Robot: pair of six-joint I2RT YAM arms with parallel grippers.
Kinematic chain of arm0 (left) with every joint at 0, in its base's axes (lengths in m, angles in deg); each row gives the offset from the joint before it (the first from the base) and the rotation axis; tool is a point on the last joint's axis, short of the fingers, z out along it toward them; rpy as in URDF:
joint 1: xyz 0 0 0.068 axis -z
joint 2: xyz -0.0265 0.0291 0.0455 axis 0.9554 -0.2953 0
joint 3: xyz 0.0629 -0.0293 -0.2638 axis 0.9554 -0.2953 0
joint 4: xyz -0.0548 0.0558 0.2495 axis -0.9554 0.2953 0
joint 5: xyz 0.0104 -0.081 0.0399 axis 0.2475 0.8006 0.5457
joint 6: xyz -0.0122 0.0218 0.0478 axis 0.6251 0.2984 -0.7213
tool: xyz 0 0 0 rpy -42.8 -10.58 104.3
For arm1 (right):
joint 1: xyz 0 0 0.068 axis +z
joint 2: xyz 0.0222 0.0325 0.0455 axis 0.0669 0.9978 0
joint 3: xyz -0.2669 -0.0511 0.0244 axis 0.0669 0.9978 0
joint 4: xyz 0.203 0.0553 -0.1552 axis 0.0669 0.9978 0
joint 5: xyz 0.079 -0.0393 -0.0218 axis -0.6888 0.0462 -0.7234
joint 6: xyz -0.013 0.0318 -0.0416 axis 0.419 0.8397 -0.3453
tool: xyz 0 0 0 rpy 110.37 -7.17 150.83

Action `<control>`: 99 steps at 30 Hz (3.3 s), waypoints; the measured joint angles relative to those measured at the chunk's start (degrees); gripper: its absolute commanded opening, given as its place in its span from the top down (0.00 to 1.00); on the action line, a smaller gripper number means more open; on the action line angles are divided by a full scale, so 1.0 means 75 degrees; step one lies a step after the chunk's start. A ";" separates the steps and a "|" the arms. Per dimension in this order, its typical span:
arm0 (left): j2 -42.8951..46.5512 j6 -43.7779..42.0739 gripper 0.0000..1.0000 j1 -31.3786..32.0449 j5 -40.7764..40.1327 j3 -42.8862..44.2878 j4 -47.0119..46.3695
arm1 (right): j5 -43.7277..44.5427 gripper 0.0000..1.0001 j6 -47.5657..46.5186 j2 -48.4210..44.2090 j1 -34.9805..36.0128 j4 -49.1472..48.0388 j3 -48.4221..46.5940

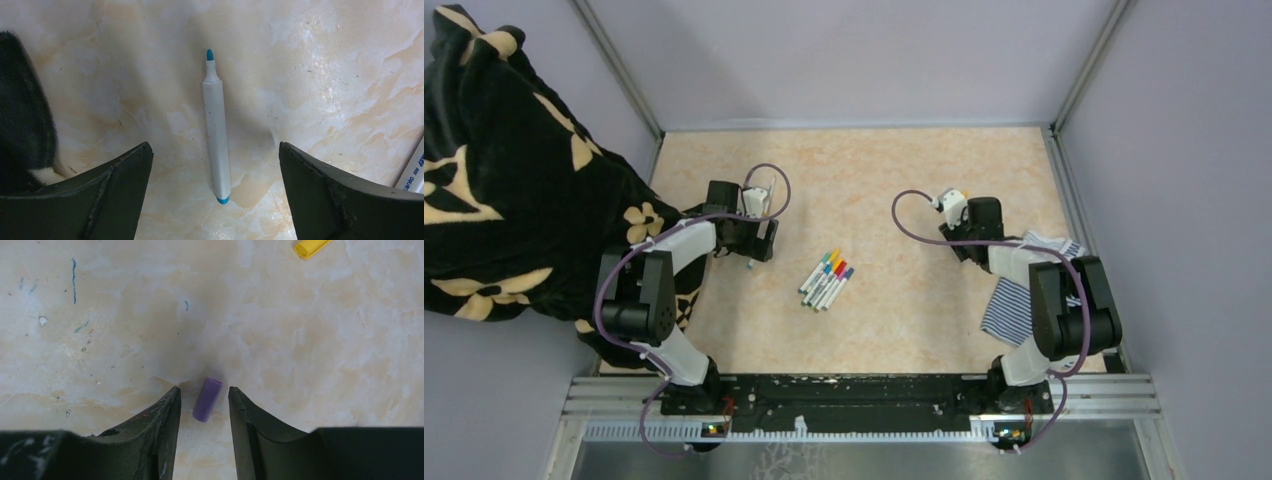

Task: Open the pen caps
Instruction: Place the pen cap at the center of the board, then pick up the pen from the center of the board.

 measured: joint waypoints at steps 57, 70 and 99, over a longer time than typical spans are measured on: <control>0.0318 -0.0889 0.21 0.2739 0.0484 -0.0093 0.0152 | -0.1617 0.07 0.2754 -0.0944 0.1827 0.2573 -0.2868; 0.0055 -0.0790 0.27 0.2873 0.0166 -0.0090 0.0015 | -0.1594 0.07 0.2751 -0.0956 0.1827 0.2270 -0.2760; -0.0224 -0.0618 1.00 0.2926 -0.0589 -0.0035 -0.0364 | -0.1550 0.05 0.2716 -0.0962 0.1827 0.2148 -0.2722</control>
